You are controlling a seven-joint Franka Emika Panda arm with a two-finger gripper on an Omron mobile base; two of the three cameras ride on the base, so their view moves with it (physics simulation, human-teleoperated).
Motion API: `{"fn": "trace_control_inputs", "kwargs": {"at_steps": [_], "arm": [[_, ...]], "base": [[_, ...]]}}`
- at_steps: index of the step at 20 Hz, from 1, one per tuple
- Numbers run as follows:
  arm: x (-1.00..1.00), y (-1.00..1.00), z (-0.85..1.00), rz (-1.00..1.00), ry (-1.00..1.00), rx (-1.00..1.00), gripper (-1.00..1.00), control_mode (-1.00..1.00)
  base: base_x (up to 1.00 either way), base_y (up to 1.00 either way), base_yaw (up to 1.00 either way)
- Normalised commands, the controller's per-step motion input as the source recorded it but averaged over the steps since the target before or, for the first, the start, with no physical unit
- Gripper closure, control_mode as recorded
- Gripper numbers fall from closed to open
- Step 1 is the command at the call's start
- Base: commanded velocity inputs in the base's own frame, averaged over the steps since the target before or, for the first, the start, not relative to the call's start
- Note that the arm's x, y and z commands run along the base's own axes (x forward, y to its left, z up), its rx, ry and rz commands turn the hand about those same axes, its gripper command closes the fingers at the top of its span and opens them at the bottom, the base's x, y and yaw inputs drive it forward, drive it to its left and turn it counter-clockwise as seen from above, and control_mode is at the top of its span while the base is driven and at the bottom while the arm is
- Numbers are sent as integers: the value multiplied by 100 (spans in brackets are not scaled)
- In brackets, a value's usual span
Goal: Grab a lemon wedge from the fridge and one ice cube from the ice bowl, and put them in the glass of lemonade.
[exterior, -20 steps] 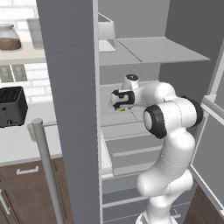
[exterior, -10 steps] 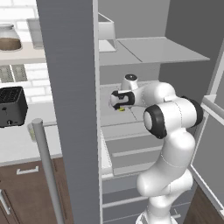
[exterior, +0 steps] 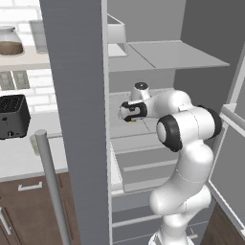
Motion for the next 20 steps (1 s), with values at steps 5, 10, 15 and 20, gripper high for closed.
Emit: {"fn": "trace_control_inputs", "kwargs": {"at_steps": [5,10,15,20], "arm": [[0,1,-18,0,-1,0,-100,-100],[0,0,-11,0,0,0,100,-100],[0,0,-7,0,0,0,100,-100],[-4,0,-1,0,0,0,100,-100]], "base": [[0,0,0],[0,0,0],[0,0,0],[0,0,0]]}}
